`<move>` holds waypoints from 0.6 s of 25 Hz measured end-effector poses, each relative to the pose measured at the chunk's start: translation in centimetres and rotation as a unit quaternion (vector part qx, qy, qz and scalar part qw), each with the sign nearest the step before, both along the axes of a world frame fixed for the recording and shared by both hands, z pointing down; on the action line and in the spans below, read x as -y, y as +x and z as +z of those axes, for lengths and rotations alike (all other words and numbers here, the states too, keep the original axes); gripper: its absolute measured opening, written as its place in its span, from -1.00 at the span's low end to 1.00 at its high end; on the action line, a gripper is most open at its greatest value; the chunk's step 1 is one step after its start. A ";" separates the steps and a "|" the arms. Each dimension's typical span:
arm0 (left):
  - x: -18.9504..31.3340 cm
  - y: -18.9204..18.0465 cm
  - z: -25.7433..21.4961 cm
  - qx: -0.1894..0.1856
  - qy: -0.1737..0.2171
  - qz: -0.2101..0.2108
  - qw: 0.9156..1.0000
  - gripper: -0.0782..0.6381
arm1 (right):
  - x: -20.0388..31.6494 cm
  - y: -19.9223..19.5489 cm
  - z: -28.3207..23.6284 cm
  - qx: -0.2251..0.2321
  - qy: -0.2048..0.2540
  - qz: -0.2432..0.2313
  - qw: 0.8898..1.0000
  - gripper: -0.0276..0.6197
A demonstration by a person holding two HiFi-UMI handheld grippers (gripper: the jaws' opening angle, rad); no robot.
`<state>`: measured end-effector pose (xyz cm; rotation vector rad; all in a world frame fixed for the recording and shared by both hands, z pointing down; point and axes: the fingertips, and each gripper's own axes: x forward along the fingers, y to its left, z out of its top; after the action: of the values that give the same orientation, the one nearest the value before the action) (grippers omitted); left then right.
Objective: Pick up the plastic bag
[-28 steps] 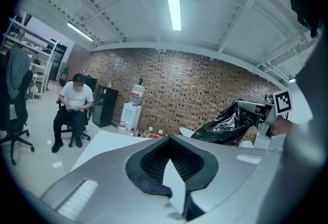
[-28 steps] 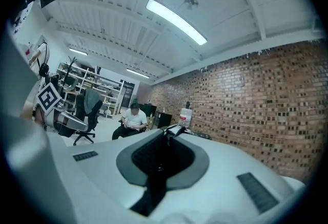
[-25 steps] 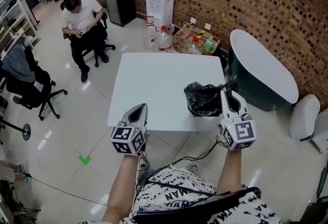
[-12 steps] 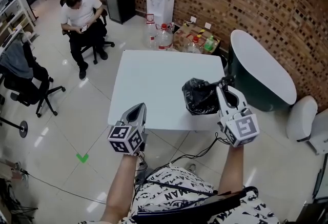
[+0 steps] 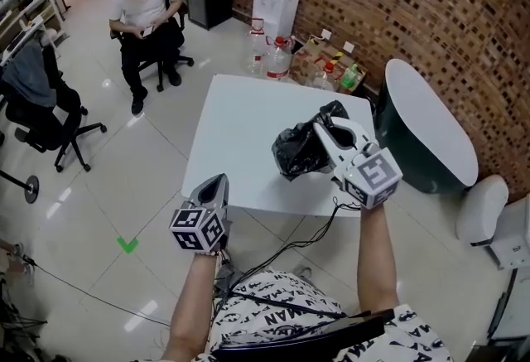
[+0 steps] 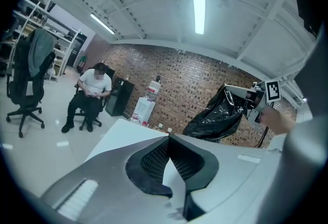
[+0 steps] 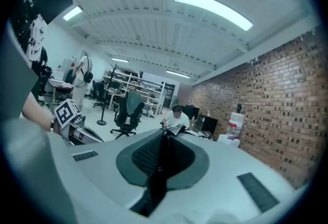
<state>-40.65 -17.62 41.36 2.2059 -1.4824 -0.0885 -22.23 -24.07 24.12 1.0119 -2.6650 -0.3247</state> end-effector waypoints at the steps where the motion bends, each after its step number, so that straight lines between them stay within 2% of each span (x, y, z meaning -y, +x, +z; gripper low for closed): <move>1: -0.1 -0.9 0.3 -0.001 -0.003 -0.005 1.000 -0.78 | 0.3 -1.9 -0.1 0.003 -0.004 -0.022 1.000 -0.88; 4: 0.0 -3.6 1.0 -0.004 -0.013 -0.019 1.000 -0.78 | 0.7 -7.6 -0.8 0.014 -0.013 -0.099 0.995 -0.88; 8: -0.4 -7.9 2.0 -0.003 -0.026 -0.037 0.999 -0.78 | -0.1 -14.3 -2.4 0.047 -0.013 -0.197 0.979 -0.88; 11: -0.9 -10.9 2.9 0.004 -0.037 -0.042 0.998 -0.78 | -0.3 -17.7 -2.8 0.064 -0.022 -0.243 0.968 -0.88; 15: -0.3 -13.4 3.9 0.009 -0.053 -0.044 0.998 -0.78 | -0.5 -20.4 -3.5 0.063 -0.026 -0.285 0.956 -0.88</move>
<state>-54.08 -17.29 45.25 2.0628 -1.5568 -0.0175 -42.61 -23.55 20.66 0.2282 -3.0188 -0.3048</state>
